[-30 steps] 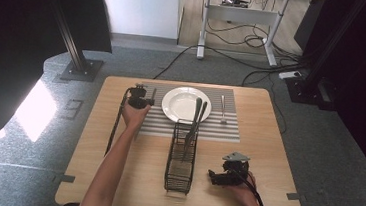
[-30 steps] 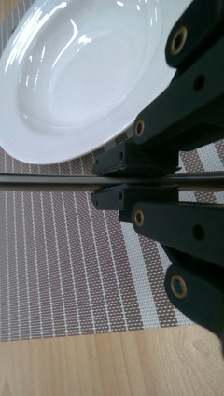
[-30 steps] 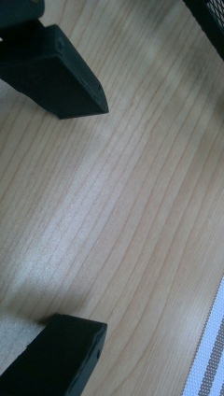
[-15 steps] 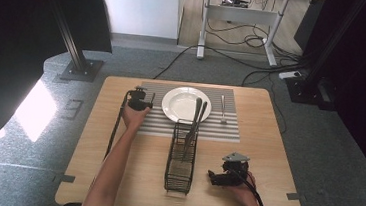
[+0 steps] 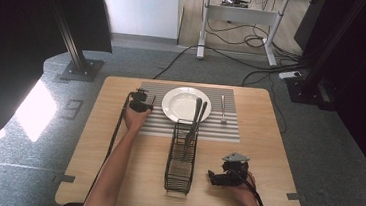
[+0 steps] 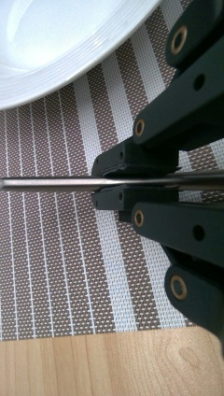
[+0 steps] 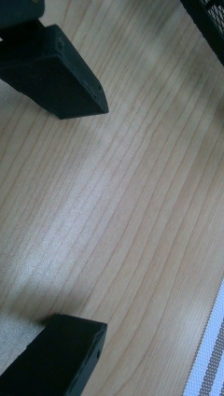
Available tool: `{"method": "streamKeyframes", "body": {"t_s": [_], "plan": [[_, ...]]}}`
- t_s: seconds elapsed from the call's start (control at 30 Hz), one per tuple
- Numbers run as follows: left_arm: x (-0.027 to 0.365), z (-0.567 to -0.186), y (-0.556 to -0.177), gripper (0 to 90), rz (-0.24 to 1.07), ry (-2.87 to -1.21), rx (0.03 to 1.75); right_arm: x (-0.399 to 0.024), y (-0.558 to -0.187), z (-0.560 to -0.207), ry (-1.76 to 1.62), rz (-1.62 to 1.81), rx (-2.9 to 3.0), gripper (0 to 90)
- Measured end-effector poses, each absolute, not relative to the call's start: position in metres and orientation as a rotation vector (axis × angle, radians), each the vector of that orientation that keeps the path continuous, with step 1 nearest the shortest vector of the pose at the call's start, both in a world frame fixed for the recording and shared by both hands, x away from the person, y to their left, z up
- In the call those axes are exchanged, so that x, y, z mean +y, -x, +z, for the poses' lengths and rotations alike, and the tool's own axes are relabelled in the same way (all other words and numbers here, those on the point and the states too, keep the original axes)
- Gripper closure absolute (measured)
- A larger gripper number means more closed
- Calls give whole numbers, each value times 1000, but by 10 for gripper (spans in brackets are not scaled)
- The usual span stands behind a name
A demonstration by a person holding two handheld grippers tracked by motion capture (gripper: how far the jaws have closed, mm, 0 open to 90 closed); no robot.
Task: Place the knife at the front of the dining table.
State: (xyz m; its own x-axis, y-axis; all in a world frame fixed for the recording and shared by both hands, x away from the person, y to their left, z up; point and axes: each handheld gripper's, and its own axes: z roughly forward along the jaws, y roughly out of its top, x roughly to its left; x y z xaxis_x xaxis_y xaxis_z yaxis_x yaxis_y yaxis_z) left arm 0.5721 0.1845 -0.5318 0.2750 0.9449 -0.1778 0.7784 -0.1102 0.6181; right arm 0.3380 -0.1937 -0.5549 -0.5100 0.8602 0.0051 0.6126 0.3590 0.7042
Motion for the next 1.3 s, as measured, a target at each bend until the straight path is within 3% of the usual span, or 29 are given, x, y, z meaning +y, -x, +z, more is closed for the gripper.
{"method": "streamKeyframes", "body": {"t_s": [0.77,1.3], "plan": [[178,-533,-568,830,425,-1954,1530,-193,-337,-555,-1283,938,2267,0],[192,-528,-560,712,417,-1937,1515,-193,-337,-554,-1281,936,2274,2]]}}
